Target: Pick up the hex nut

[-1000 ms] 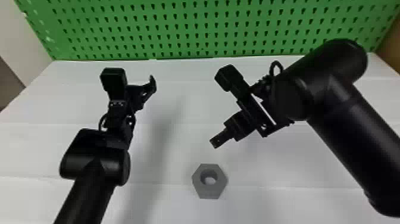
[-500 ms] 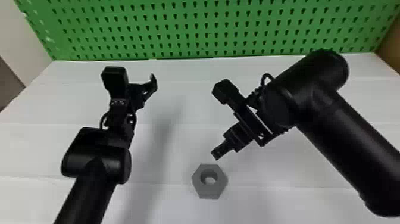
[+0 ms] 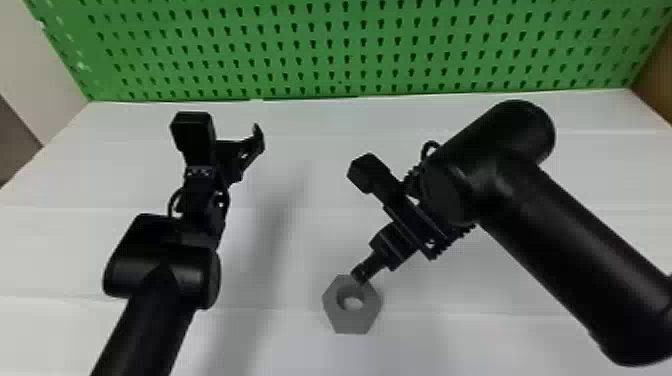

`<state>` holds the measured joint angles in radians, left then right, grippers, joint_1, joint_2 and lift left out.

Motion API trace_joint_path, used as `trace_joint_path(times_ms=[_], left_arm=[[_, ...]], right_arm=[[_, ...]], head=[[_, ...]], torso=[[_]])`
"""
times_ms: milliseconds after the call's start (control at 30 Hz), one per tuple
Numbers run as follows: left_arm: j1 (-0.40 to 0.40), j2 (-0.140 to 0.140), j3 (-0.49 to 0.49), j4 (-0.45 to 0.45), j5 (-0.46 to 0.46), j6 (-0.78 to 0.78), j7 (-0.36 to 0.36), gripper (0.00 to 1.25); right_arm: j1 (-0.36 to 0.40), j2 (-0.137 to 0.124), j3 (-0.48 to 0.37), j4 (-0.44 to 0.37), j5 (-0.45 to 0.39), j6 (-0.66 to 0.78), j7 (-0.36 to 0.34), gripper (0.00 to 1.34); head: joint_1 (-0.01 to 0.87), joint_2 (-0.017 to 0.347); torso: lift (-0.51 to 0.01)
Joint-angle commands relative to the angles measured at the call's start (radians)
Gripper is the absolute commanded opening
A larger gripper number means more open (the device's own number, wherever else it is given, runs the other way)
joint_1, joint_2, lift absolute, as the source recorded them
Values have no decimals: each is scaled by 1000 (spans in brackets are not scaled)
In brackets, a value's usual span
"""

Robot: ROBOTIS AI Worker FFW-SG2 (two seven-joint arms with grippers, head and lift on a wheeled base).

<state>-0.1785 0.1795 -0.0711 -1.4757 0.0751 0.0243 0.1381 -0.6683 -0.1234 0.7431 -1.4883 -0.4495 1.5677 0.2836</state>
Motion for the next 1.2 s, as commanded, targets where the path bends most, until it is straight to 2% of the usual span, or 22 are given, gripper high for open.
trace_joint_path(times_ms=[0, 533, 1167], left_arm=[[-1, 0, 1, 0, 0, -1, 0, 1161], [1, 0, 4, 0, 2, -7, 0, 1161], [1, 0, 4, 0, 5, -15, 0, 1161]], right_arm=[[-7, 7, 13, 23, 0, 4, 0, 1223], [-5, 30, 32, 94, 2, 4, 0, 1223], [0, 60, 15, 161, 35, 4, 0, 1221]], head=[[785, 149], [785, 149], [785, 149]], torso=[[-83], [-83], [-83]])
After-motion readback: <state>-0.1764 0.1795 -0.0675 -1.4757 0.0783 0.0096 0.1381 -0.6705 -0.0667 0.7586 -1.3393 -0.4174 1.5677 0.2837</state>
